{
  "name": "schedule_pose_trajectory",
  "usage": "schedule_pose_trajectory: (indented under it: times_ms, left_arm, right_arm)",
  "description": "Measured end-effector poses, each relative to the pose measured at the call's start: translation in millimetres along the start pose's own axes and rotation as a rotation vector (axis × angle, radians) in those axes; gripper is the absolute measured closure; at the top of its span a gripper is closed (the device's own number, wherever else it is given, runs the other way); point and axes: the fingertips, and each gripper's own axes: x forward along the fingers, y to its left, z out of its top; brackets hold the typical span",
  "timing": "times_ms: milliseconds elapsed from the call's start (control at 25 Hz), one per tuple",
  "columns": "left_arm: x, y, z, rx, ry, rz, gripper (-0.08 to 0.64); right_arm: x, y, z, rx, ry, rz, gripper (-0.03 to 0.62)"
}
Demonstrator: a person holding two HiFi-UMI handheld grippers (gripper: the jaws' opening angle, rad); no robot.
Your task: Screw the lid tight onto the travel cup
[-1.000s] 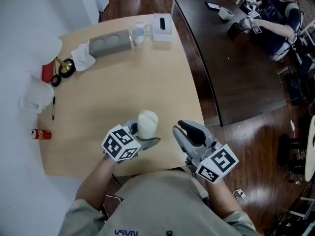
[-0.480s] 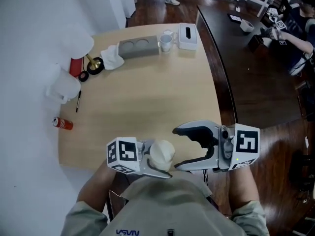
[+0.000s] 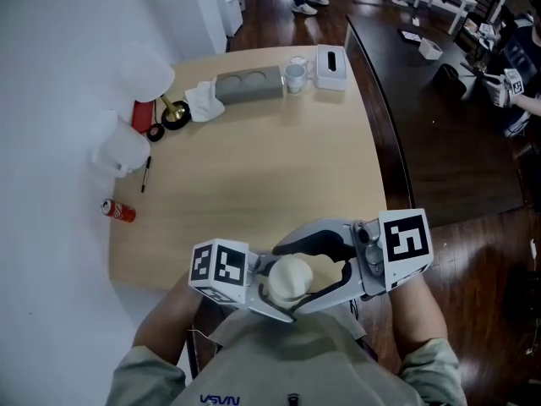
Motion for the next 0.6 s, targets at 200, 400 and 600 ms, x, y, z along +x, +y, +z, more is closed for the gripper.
schedule_pose_trajectory:
  times_ms: [200, 400, 600]
  left_arm:
    - [-3.4, 4.1, -6.4, -0.016, 0.015, 0.017, 0.227]
    - [-12.7, 30.0, -9.3, -0.047, -0.011, 0.132, 0.227]
    - [-44.1, 89.5, -8.7, -0.113, -0.181, 0.482, 0.233]
  right_arm:
    - [-2.2, -4.6, -5.1, -0.003, -0.008, -0.029, 0.309]
    - [-11.9, -24.3, -9.4, -0.004, -0.024, -0.152, 0.311]
    - [-43.7, -77.1, -16.4, 0.039, -0.115, -0.49, 0.311]
